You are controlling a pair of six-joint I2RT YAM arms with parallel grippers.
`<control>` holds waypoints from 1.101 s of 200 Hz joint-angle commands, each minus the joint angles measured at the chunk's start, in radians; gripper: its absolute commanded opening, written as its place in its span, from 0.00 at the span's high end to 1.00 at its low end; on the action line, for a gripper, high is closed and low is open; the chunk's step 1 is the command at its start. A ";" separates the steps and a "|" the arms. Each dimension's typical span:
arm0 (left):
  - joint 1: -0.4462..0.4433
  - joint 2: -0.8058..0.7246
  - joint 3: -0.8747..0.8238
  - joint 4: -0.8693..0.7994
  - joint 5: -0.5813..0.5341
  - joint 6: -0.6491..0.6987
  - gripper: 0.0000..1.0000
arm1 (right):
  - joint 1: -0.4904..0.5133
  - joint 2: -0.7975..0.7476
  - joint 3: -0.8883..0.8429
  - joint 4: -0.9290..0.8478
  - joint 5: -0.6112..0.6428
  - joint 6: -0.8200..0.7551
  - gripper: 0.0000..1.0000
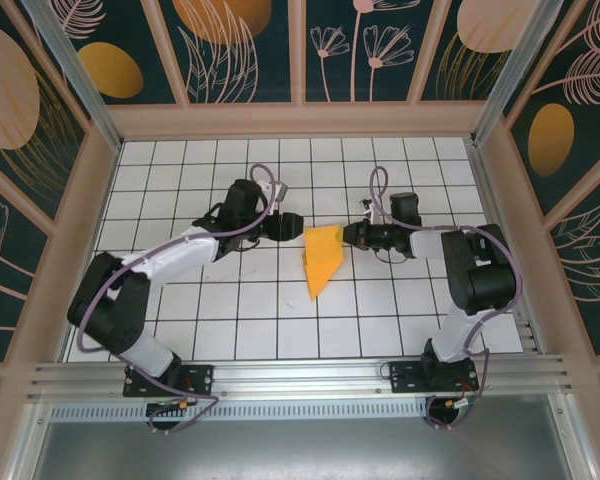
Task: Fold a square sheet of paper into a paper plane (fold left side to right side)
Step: Fold the wing for the fifth time at the center of the table.
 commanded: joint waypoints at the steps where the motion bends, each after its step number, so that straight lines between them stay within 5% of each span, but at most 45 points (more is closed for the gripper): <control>1: -0.058 -0.074 -0.051 -0.118 -0.075 0.043 0.40 | 0.011 -0.017 0.055 -0.131 0.047 0.030 1.00; 66: -0.335 -0.036 -0.108 -0.073 -0.258 -0.080 0.40 | 0.044 -0.011 0.125 -0.222 0.086 0.113 1.00; 220: -0.356 -0.069 -0.107 -0.044 -0.355 -0.071 0.38 | 0.085 -0.036 0.216 -0.316 0.128 0.161 1.00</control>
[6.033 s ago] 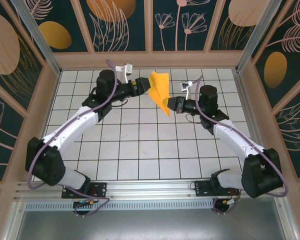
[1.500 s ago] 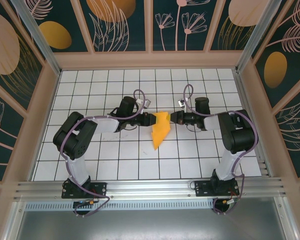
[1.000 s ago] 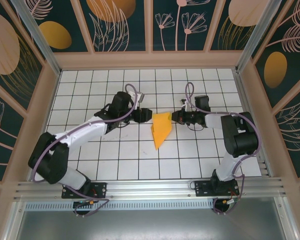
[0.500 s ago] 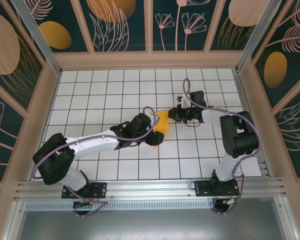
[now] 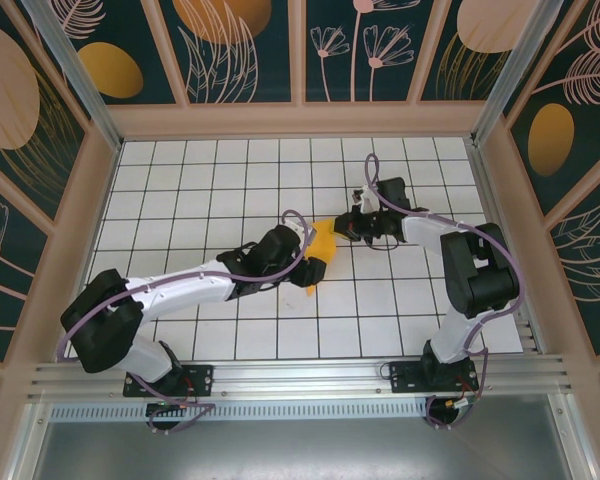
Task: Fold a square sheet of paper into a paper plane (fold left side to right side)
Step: Fold the wing for the fifth time at the center of the table.
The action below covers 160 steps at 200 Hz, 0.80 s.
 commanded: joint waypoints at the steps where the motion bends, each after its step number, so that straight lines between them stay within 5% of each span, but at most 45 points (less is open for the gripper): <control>1: -0.007 -0.003 0.003 0.010 -0.024 0.009 0.38 | 0.006 -0.024 0.030 -0.026 0.003 0.016 1.00; 51: -0.035 0.036 0.029 -0.016 -0.037 0.034 0.37 | 0.007 -0.010 0.030 -0.026 0.011 0.028 1.00; 160: -0.166 0.299 0.216 -0.199 -0.428 -0.036 0.35 | 0.008 0.001 0.020 -0.017 0.014 0.047 1.00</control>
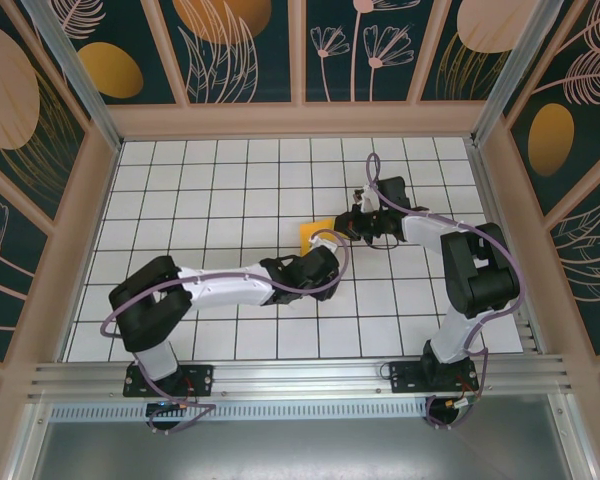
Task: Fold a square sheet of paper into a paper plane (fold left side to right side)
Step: Fold the wing for the fifth time at the center of the table.
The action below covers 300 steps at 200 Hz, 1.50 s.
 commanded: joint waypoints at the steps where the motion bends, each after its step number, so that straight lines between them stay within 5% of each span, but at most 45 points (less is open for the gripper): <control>1: -0.009 0.044 0.047 -0.066 -0.122 -0.030 0.35 | 0.009 0.002 0.012 -0.007 0.007 0.013 1.00; 191: -0.014 0.185 0.111 -0.107 -0.205 -0.056 0.67 | 0.017 0.039 0.010 -0.018 0.009 0.001 1.00; 300: -0.014 0.110 0.116 -0.102 -0.187 -0.041 1.00 | 0.009 0.046 0.031 -0.039 0.013 -0.016 1.00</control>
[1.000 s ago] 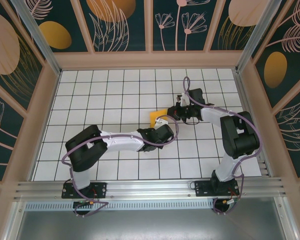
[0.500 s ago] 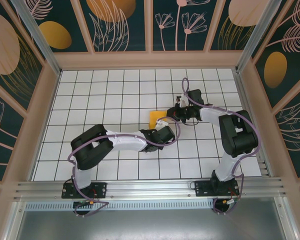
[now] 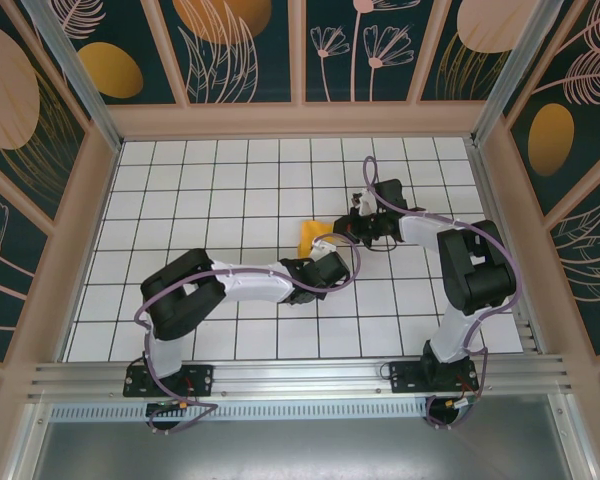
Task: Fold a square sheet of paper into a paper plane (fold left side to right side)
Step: Fold the wing for the fifth time at the center of the table.
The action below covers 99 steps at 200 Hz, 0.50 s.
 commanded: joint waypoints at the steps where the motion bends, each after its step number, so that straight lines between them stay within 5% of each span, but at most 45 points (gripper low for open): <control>1: -0.006 -0.052 0.027 -0.015 -0.007 0.007 1.00 | -0.001 0.019 0.033 -0.023 -0.003 -0.015 1.00; 28: -0.005 -0.068 0.033 -0.014 0.028 0.014 1.00 | -0.008 -0.006 0.038 -0.022 -0.008 -0.015 0.87; 62: 0.000 -0.080 0.033 0.011 0.118 0.019 1.00 | -0.064 -0.123 -0.009 -0.002 0.047 -0.019 0.55; 99: 0.043 -0.104 0.009 0.075 0.269 0.019 1.00 | -0.143 -0.251 -0.118 0.043 0.070 -0.037 0.38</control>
